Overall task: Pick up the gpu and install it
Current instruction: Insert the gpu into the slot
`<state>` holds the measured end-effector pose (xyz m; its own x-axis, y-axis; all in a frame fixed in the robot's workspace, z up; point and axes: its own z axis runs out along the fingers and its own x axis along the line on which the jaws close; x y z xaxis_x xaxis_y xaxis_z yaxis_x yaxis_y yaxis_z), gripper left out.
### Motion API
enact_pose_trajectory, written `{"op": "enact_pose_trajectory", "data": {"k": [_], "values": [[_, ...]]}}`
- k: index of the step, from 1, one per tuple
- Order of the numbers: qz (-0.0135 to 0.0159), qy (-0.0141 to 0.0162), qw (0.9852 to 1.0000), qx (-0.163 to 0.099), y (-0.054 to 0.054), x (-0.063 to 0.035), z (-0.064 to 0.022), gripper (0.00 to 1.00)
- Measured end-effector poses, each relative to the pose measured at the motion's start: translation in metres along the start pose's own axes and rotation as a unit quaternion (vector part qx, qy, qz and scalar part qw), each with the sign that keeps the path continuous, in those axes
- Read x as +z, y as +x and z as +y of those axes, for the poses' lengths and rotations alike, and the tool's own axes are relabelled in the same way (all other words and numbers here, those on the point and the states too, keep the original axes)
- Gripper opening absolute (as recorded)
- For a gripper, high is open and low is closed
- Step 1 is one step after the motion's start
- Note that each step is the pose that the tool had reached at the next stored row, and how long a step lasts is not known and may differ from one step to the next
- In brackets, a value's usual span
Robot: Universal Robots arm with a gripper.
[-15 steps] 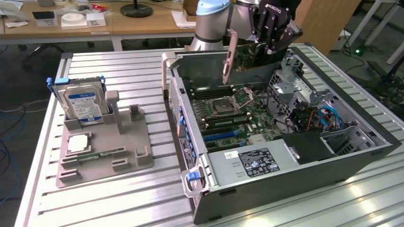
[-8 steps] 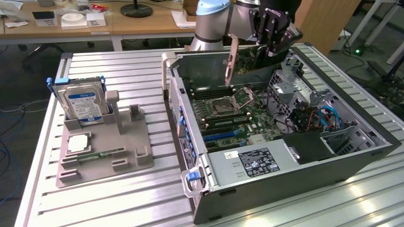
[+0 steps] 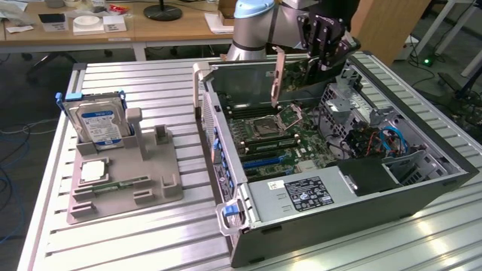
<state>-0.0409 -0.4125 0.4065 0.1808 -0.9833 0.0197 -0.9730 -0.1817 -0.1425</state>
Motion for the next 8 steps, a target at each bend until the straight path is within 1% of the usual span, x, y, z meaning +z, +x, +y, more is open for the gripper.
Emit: {"op": "enact_pose_trajectory", "data": {"k": [2,4,7,8], "values": [[-0.0003,0.0002,1.0,0.0,0.0,0.0012,0.0002,0.28],[-0.0047,0.001,1.0,0.004,0.0,0.0027,0.0005,0.28],[-0.0089,0.0018,0.9999,0.014,0.0,0.005,0.0008,0.28],[-0.0097,0.0021,0.9998,0.015,-0.0001,0.0059,0.0009,0.28]]}}
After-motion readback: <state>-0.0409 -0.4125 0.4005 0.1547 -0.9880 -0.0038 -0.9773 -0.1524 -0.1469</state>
